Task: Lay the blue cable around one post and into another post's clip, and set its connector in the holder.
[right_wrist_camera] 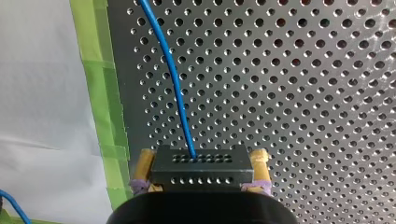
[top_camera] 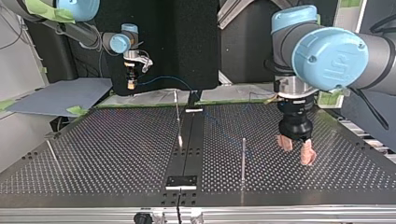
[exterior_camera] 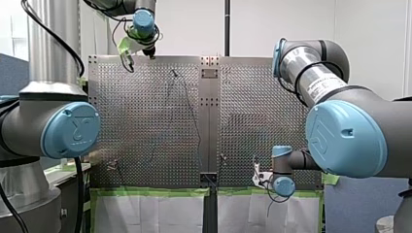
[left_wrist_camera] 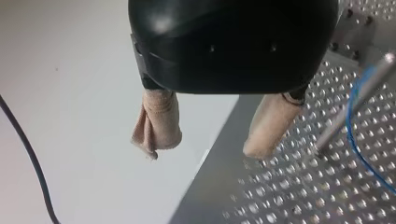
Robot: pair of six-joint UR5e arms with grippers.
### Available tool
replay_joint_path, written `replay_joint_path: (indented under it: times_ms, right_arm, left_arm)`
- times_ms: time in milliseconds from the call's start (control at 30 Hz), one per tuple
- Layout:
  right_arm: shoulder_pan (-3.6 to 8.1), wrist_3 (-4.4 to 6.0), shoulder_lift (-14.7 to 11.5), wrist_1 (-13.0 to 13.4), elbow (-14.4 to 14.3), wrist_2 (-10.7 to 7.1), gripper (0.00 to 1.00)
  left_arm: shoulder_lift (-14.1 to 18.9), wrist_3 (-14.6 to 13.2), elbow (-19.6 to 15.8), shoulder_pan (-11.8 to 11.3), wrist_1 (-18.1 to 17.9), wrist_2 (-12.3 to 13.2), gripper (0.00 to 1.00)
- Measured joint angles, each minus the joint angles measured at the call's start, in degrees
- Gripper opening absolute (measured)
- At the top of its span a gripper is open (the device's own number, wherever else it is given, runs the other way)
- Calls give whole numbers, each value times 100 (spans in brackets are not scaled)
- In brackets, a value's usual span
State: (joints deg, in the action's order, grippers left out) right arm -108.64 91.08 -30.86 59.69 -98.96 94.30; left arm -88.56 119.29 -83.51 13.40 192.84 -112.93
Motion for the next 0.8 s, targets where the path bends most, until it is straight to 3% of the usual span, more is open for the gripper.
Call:
replay_joint_path:
  times_ms: [467,800]
  right_arm:
    - [20,11,3,1,14,1,0]
    - [22,29,4,8,23,0,0]
  left_arm:
    - [-58,-690,690,7,690,645,100]
    - [-326,-1198,1199,67,1195,1134,100]
